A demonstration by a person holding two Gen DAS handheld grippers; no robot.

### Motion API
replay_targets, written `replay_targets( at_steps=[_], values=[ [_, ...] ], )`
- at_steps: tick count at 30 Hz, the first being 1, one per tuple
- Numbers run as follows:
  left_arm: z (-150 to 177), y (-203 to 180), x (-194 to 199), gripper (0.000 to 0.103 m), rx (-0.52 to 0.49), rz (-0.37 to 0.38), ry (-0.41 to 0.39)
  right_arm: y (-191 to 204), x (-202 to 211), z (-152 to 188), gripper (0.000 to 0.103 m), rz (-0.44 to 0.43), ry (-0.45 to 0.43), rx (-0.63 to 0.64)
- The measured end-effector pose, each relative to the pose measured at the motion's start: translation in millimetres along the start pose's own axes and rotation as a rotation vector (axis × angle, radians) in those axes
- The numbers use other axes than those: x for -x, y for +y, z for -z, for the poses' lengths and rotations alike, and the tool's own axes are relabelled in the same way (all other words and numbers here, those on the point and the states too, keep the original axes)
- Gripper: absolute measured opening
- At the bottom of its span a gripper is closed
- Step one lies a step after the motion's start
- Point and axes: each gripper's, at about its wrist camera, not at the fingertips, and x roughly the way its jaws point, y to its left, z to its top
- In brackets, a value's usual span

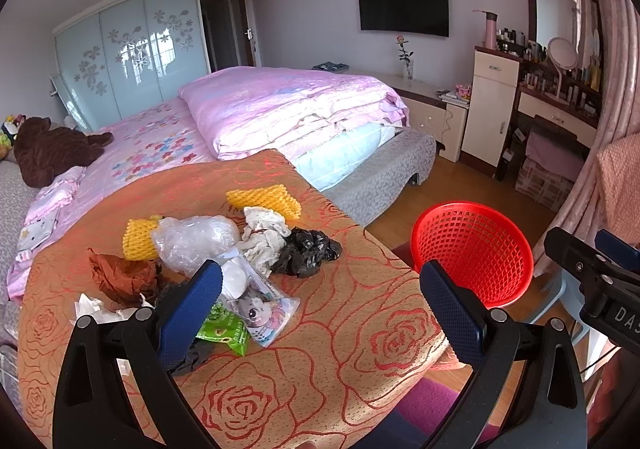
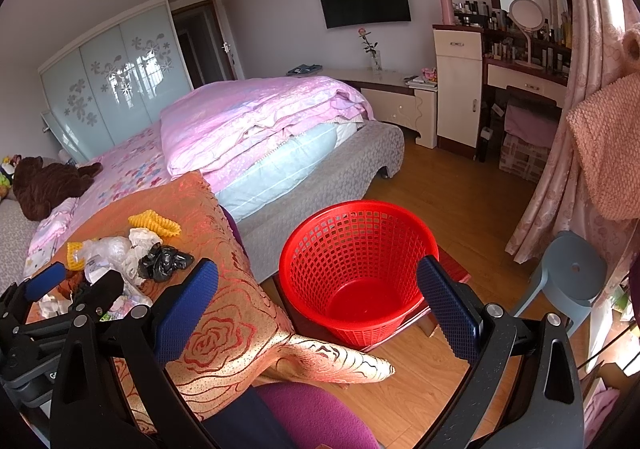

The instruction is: Collect trash

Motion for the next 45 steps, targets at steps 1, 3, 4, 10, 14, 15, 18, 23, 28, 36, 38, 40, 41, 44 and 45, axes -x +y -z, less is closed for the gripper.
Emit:
replay_targets(
  at_steps=[1, 3, 4, 10, 14, 15, 18, 23, 28, 36, 38, 40, 41, 44, 45],
  values=[
    [0, 1, 0, 0.095, 0.004, -0.001, 0.001, 1, -1, 1, 0.096, -0.001, 0.002, 0.001],
    [-1, 7, 0, 0.095, 0.016, -0.003, 0.002, 4, -2, 5, 0.096, -0.002, 0.009, 0.005],
    [0, 13, 2, 0.095, 0.023, -0.005, 0.003, 6, -4, 6, 0.096, -0.004, 0.012, 0.008],
    [3, 39, 6, 0.095, 0.066, -0.029, 0.016, 16, -9, 7, 0.096, -0.024, 0.040, 0.036],
    [8, 62, 9, 0.095, 0.098, -0.068, 0.024, 24, -11, 7, 0.096, -0.041, 0.053, 0.066],
    [9, 69, 10, 0.095, 0.111, -0.079, 0.025, 25, -11, 6, 0.096, -0.044, 0.056, 0.071],
    [12, 100, 13, 0.095, 0.171, -0.124, 0.025, 33, -15, 4, 0.096, -0.063, 0.070, 0.102],
    [18, 155, 17, 0.095, 0.273, -0.196, 0.024, 49, -20, 4, 0.096, -0.099, 0.087, 0.157],
    [28, 205, 20, 0.095, 0.390, -0.226, 0.041, 60, -21, -1, 0.096, -0.121, 0.091, 0.193],
    [49, 239, 3, 0.087, 0.478, -0.178, 0.104, 62, -24, 0, 0.096, -0.134, 0.099, 0.199],
    [53, 239, -5, 0.080, 0.497, -0.142, 0.127, 62, -26, 3, 0.096, -0.136, 0.110, 0.196],
    [56, 238, -10, 0.072, 0.494, -0.119, 0.141, 63, -28, 4, 0.096, -0.137, 0.116, 0.197],
    [56, 236, -13, 0.064, 0.489, -0.114, 0.154, 63, -29, 5, 0.096, -0.136, 0.119, 0.198],
    [62, 235, -21, 0.043, 0.500, -0.097, 0.186, 63, -29, 5, 0.096, -0.137, 0.120, 0.200],
    [63, 236, -22, 0.034, 0.507, -0.096, 0.191, 64, -29, 5, 0.096, -0.138, 0.120, 0.201]
  ],
)
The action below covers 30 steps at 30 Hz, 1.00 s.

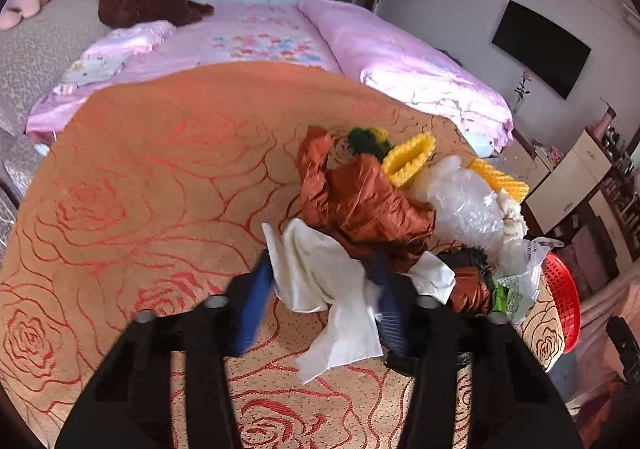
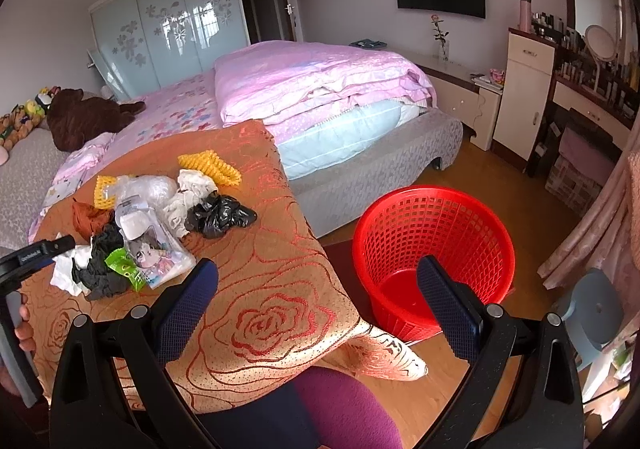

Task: Collect trash
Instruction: 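Grasp the white tissue with the left gripper while the right gripper approaches the black bag, then grasp the black plastic bag with the right gripper while the left gripper holds the tissue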

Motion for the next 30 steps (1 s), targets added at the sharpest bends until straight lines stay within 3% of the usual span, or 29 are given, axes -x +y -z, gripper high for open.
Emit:
replay_targets(
  at_steps=[3, 6, 14, 20, 23, 30],
  values=[
    [1, 7, 1, 0.018, 0.024, 0.005, -0.001, 1, 0, 0, 0.096, -0.002, 0.004, 0.001],
    [0, 14, 9, 0.012, 0.044, 0.011, -0.022, 4, -2, 0, 0.096, -0.005, 0.005, 0.014],
    [-6, 22, 39, 0.011, 0.062, 0.045, -0.100, 19, -16, -5, 0.096, -0.046, 0.007, 0.063],
    [-9, 16, 52, 0.011, 0.031, 0.040, -0.148, 30, -49, -15, 0.096, -0.107, 0.056, 0.083],
    [-9, 15, 47, 0.011, 0.018, 0.025, -0.141, 38, -64, -19, 0.096, -0.151, 0.094, 0.087],
    [-3, 32, 21, 0.012, 0.044, 0.003, -0.067, 55, -74, -20, 0.096, -0.173, 0.094, 0.133]
  ],
)
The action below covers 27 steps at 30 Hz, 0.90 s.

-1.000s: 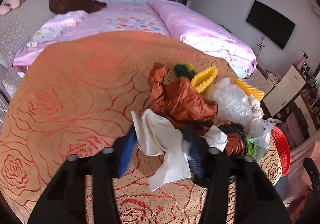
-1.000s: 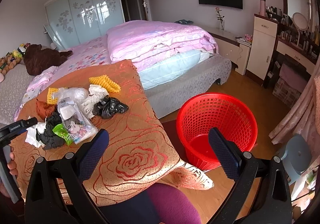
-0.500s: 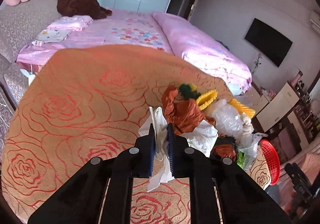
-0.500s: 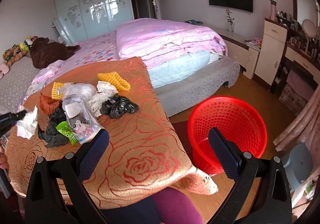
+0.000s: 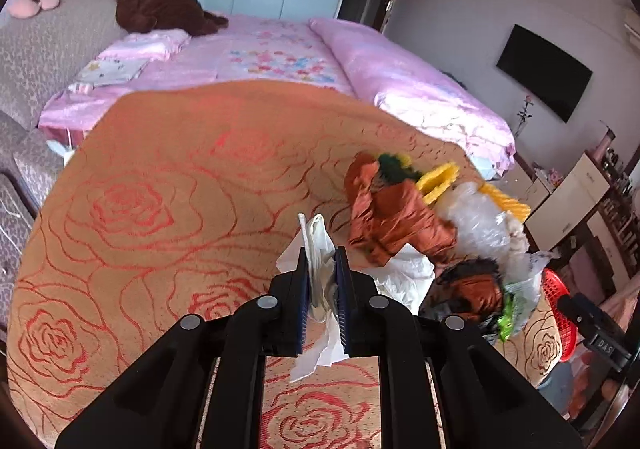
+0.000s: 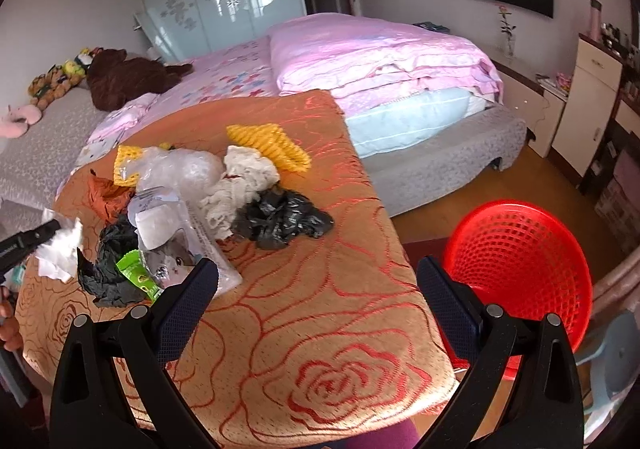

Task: Collect trash
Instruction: 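Grasp the black plastic bag with the right gripper while the left gripper holds the tissue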

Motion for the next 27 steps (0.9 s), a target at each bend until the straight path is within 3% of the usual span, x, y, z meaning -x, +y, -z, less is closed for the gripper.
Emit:
replay_targets(
  at_steps=[4, 13, 14, 17, 18, 27],
  values=[
    [1, 5, 0, 0.024, 0.020, 0.009, -0.001, 4, -8, -5, 0.096, -0.004, -0.006, 0.011],
    [2, 15, -2, 0.023, 0.026, 0.001, -0.005, 12, -32, -20, 0.095, -0.045, 0.001, 0.042],
    [2, 15, -2, 0.018, 0.022, -0.002, -0.005, 14, -36, -22, 0.093, -0.058, 0.008, 0.049],
    [0, 14, 0, 0.012, 0.026, 0.000, -0.004, 20, -43, -25, 0.086, -0.072, 0.027, 0.067],
    [0, 15, 2, 0.011, 0.029, -0.001, -0.010, 22, -44, -25, 0.079, -0.078, 0.034, 0.075],
    [-12, 15, 28, 0.011, 0.029, 0.004, -0.081, 29, -49, -18, 0.046, -0.085, 0.062, 0.112]
  ],
)
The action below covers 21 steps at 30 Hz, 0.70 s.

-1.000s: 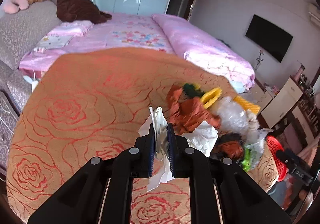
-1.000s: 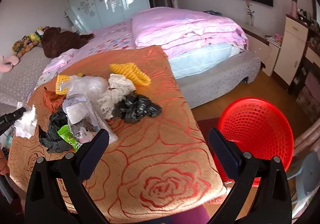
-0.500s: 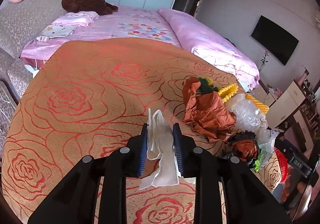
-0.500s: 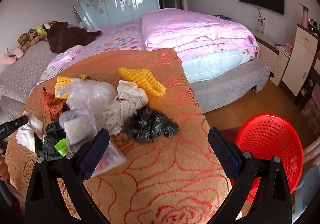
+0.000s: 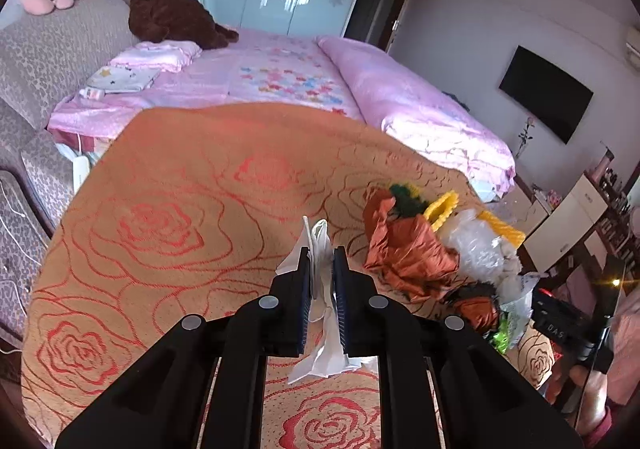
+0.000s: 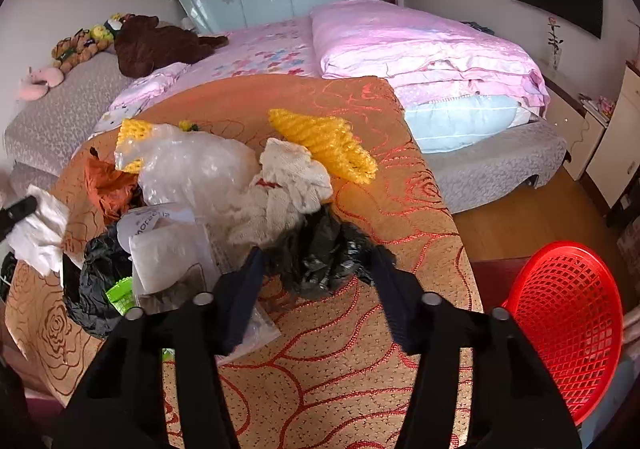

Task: Collect trash
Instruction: 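Grasp the black plastic bag with the right gripper while the left gripper holds the tissue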

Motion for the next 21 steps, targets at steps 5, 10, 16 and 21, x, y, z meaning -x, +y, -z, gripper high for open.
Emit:
replay_targets(
  at_steps=[5, 10, 16, 21],
  values=[
    [-4, -7, 10, 0.011, -0.007, 0.012, -0.027, -2, 9, 2, 0.037, 0.002, -0.011, 0.001],
    [-8, -15, 28, 0.011, -0.025, 0.020, -0.073, -3, 30, 5, 0.033, -0.004, -0.049, -0.007],
    [-12, -28, 41, 0.011, -0.049, 0.045, -0.106, -7, 52, 5, 0.027, -0.023, -0.082, -0.025],
    [-9, -37, 40, 0.011, -0.070, 0.061, -0.102, -9, 46, 11, 0.027, 0.013, -0.065, -0.019]
  ],
)
